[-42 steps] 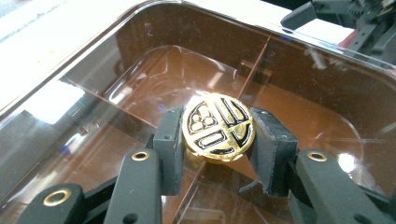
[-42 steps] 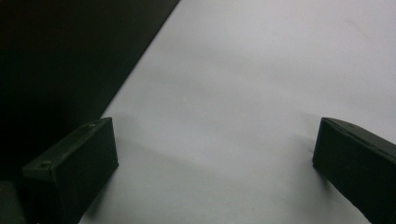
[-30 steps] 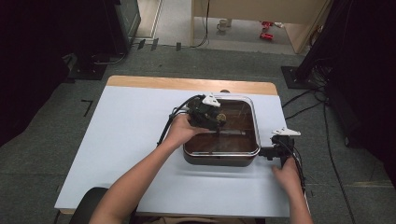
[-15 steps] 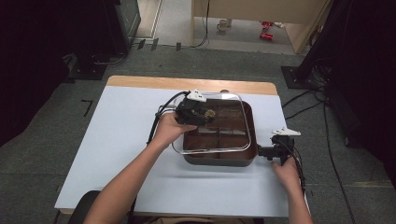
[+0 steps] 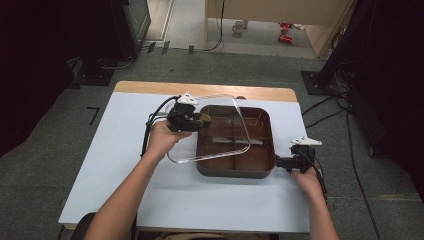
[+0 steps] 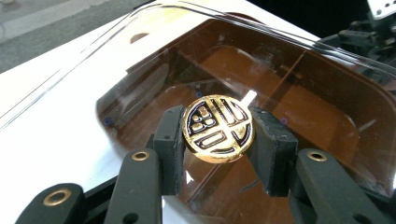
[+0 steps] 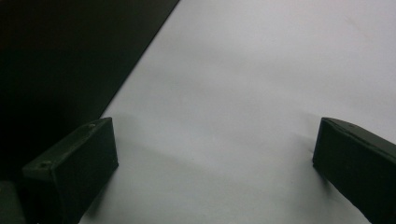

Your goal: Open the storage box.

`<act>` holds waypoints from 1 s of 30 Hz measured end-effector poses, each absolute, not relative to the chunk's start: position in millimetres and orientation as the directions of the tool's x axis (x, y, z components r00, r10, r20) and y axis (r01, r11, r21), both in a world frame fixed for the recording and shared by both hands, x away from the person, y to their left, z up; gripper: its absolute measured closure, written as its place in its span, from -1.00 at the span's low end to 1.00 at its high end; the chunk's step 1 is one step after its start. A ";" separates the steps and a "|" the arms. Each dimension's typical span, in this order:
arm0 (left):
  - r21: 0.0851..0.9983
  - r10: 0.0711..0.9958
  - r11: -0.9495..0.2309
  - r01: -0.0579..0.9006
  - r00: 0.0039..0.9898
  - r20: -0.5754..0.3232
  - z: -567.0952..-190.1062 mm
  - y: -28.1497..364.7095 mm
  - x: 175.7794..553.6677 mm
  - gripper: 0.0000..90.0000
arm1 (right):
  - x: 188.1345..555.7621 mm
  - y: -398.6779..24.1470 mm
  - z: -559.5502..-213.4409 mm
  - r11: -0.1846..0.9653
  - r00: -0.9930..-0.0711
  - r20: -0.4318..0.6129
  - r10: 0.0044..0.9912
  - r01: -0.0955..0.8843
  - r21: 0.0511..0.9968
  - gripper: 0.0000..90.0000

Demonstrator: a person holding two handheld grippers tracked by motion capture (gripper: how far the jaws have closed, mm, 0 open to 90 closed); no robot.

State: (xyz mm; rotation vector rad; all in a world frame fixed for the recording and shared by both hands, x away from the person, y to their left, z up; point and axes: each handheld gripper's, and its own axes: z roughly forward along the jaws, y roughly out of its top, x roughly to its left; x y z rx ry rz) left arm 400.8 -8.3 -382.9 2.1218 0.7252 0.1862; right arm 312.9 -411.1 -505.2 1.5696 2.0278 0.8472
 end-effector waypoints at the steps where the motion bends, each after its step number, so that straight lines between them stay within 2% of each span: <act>1: 0.777 0.566 -0.457 0.433 0.816 -0.122 -383.0 -5.7 400.7 0.31 | 312.9 -411.1 -505.2 0.169 -0.261 0.027 0.965 0.697 0.697 -1.00; 30: 0.771 0.754 -0.311 0.555 0.638 -0.155 -383.2 106.5 412.5 0.31 | 313.2 -411.3 -505.2 0.171 -0.263 0.026 0.964 0.697 0.697 -1.00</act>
